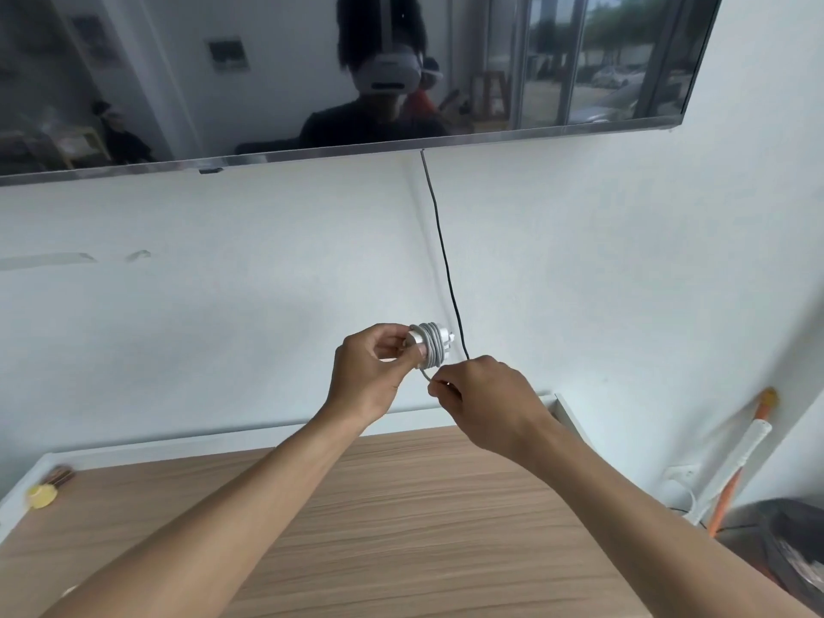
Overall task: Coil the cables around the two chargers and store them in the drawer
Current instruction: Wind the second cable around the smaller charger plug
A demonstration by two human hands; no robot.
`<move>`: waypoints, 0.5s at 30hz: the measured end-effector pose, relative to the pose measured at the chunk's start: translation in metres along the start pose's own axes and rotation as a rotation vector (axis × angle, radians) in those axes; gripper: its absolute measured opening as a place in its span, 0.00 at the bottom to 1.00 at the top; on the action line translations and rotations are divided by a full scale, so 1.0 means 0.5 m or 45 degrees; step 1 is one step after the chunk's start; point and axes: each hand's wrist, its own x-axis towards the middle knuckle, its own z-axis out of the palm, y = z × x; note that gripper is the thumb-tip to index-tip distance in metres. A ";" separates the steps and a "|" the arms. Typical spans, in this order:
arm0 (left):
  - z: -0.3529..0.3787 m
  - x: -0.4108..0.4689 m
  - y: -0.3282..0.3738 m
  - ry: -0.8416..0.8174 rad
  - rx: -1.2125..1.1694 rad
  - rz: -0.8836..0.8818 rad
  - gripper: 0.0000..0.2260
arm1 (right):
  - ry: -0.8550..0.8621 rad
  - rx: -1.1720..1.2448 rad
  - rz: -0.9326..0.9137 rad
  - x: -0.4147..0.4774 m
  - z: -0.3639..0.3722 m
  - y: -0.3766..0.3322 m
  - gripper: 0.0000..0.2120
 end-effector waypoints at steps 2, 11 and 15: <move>0.006 -0.011 -0.001 -0.015 0.091 0.137 0.07 | 0.002 -0.009 -0.015 0.003 -0.015 0.002 0.12; -0.017 -0.023 -0.012 -0.286 0.170 0.367 0.10 | 0.132 -0.117 -0.075 0.020 -0.073 0.017 0.11; -0.024 -0.029 -0.017 -0.445 0.120 0.320 0.10 | 0.099 -0.025 -0.071 0.032 -0.089 0.033 0.08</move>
